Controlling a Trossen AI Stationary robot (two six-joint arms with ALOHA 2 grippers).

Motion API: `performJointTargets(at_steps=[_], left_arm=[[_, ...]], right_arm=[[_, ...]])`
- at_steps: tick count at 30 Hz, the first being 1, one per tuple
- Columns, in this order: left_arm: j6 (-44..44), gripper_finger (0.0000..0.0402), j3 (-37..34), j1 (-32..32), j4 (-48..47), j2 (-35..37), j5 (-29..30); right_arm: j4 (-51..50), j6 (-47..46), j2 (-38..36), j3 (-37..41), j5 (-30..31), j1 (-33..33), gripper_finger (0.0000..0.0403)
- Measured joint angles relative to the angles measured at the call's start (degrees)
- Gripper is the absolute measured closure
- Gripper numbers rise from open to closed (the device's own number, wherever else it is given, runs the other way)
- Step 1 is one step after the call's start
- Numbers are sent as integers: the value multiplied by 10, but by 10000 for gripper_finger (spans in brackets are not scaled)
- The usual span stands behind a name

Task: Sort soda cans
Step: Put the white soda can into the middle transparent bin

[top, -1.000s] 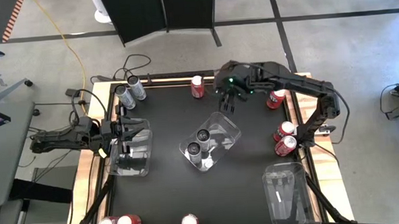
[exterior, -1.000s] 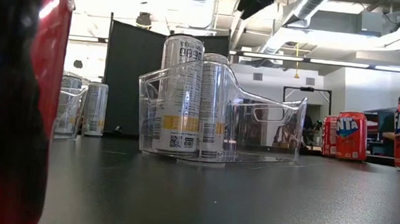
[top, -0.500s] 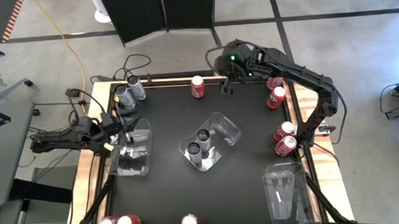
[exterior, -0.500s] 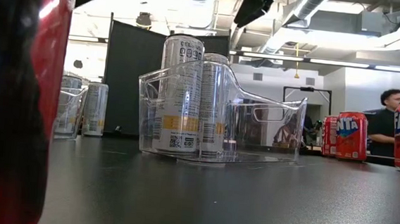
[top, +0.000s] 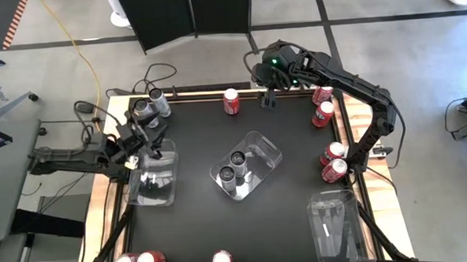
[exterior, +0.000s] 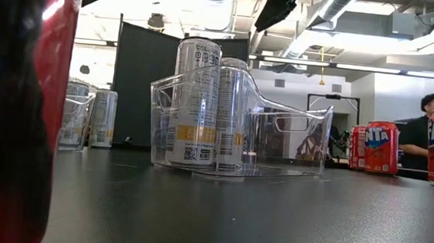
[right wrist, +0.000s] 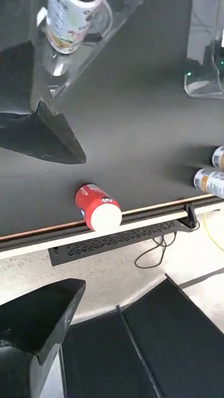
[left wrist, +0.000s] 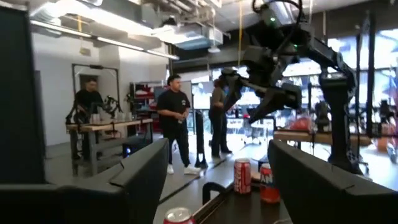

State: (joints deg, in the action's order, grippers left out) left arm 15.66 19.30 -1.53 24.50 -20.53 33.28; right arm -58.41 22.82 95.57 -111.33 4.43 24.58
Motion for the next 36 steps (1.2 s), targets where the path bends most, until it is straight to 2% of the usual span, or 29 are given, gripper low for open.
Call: performJointTargets(at_steps=[5, 8, 11, 15, 20, 25, 28, 32, 36], left_arm=[[2, 142, 75, 1, -38, -123, 3], [2, 145, 139, 16, -88, -199, 56], [-29, 146, 235, 48, -214, -263, 102], [-82, 144, 377, 89, -404, -352, 103], [-74, 137, 556, 142, -606, -455, 102], [-61, 137, 738, 213, -833, -544, 103], [-75, 137, 830, 254, -930, -586, 108], [-38, 136, 897, 300, -1003, -614, 147], [-19, 136, 903, 318, -1009, -614, 176]], right_arm=[[-6, 13, 0, 0, 0, 9, 72], [-8, 20, 0, 0, 0, 23, 72], [-7, 27, 0, 1, -3, 38, 72], [-11, 19, -2, 2, -24, 60, 72], [13, 18, -4, 2, -48, 79, 72], [36, 18, -4, 2, -113, 94, 72], [36, 24, -4, 2, -138, 94, 72], [33, 34, -4, 3, -147, 92, 72], [33, 47, -4, 23, -154, 89, 72]])
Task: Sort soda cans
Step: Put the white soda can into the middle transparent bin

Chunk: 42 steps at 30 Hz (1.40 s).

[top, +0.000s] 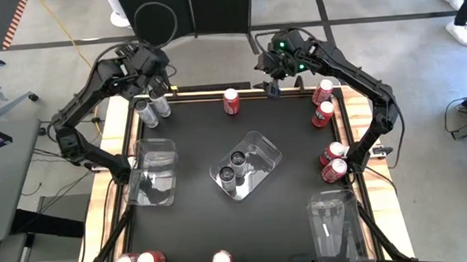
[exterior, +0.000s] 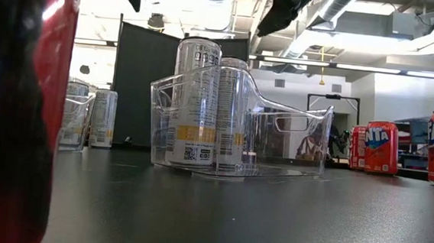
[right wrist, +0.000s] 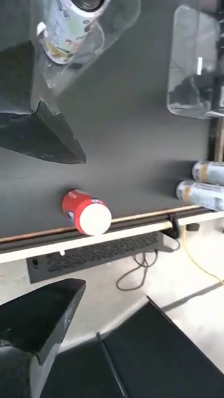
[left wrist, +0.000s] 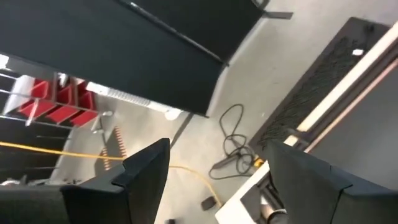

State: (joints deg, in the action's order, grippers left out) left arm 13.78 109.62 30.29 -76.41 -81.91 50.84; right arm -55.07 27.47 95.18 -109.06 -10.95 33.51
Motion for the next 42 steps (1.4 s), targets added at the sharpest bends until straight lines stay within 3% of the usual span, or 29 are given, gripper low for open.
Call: performJointTargets(at_steps=[4, 9, 13, 16, 19, 23, 33, 42], left_arm=[[-9, 136, 0, 29, -26, -4, -11], [-110, 135, -7, 129, -83, -20, -160], [-138, 121, -26, 225, -117, -40, -211], [-149, 104, -27, 274, -104, -63, -281], [-153, 87, -7, 278, -98, -85, -286], [-167, 67, -11, 278, -76, -110, -348], [-179, 34, -30, 275, -99, -202, -343], [-169, 30, -30, 286, -102, -222, -360]], right_arm=[[5, 13, 0, 28, -7, 3, 72], [13, 19, 0, 58, -14, 4, 72], [17, 24, 0, 65, -30, 4, 72], [16, 20, 0, 65, -49, 2, 72], [16, 19, 0, 65, -57, 2, 72], [15, 15, 0, 65, -57, -3, 72], [11, 15, 0, 65, -59, -13, 72], [10, 15, 0, 80, -58, -13, 72]])
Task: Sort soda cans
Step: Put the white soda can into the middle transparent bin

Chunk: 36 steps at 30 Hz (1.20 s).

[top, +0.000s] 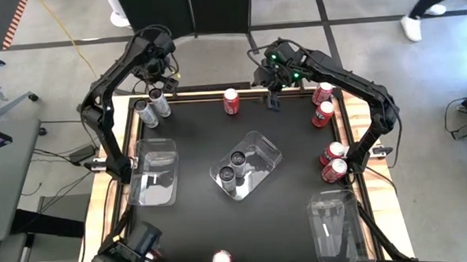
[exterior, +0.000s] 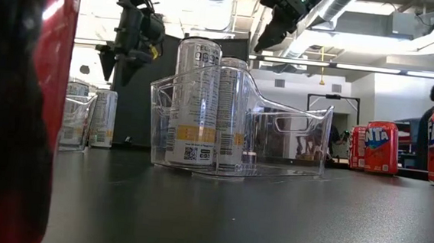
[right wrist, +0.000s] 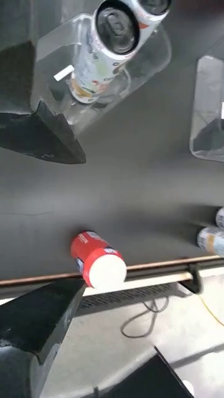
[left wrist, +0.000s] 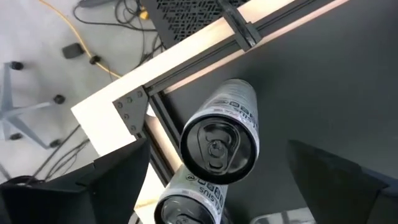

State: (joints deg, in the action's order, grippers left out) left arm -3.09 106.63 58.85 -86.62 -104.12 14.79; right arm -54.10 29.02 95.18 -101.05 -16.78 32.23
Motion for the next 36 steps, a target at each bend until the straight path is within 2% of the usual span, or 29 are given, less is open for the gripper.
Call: performJointTargets(at_steps=[8, 12, 36], left_arm=[[9, 30, 0, 14, -13, 0, -17], [13, 30, 0, 22, -12, 0, -50], [4, 30, 0, 27, -22, 0, -71]], right_arm=[[12, 10, 0, 39, 0, 2, 72], [15, 10, 0, 40, 0, 1, 72], [29, 4, 0, 40, -14, 0, 72]])
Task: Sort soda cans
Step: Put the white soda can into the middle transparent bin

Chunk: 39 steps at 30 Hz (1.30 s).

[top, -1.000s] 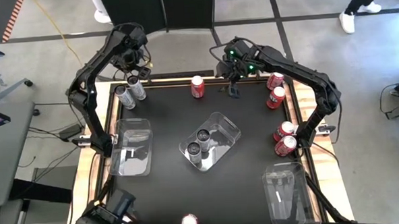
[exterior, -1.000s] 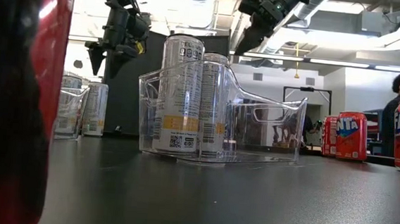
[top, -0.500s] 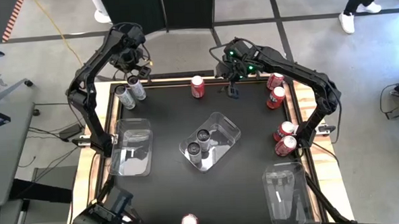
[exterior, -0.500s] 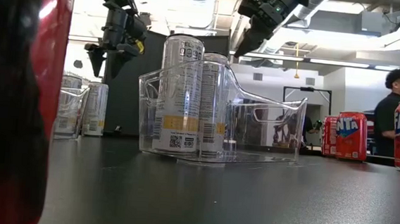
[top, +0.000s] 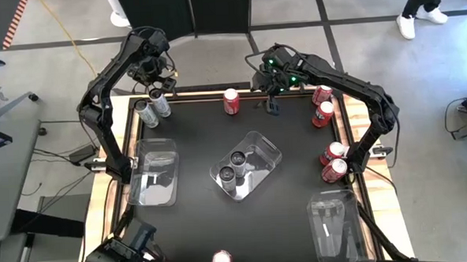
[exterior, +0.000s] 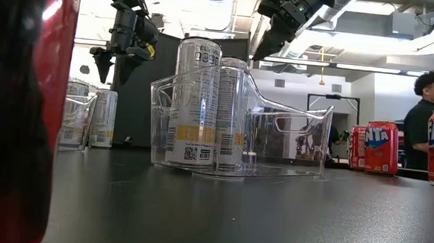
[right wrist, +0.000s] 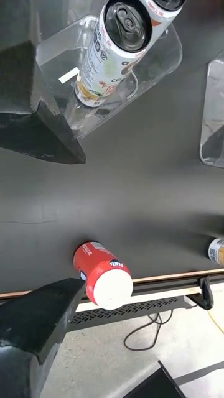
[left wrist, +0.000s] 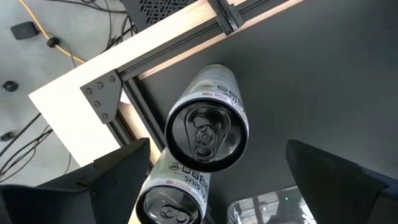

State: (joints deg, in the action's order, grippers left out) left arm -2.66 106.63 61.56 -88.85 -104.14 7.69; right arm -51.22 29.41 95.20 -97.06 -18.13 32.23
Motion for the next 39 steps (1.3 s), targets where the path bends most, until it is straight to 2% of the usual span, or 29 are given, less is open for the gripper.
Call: performJointTargets(at_steps=[26, 39], left_arm=[[-11, 30, 0, -2, 0, 0, 2], [9, 30, 0, -10, -11, 11, 27]], right_arm=[[8, 8, 0, 0, -1, 0, 72], [9, 13, 0, 0, -1, 0, 72]])
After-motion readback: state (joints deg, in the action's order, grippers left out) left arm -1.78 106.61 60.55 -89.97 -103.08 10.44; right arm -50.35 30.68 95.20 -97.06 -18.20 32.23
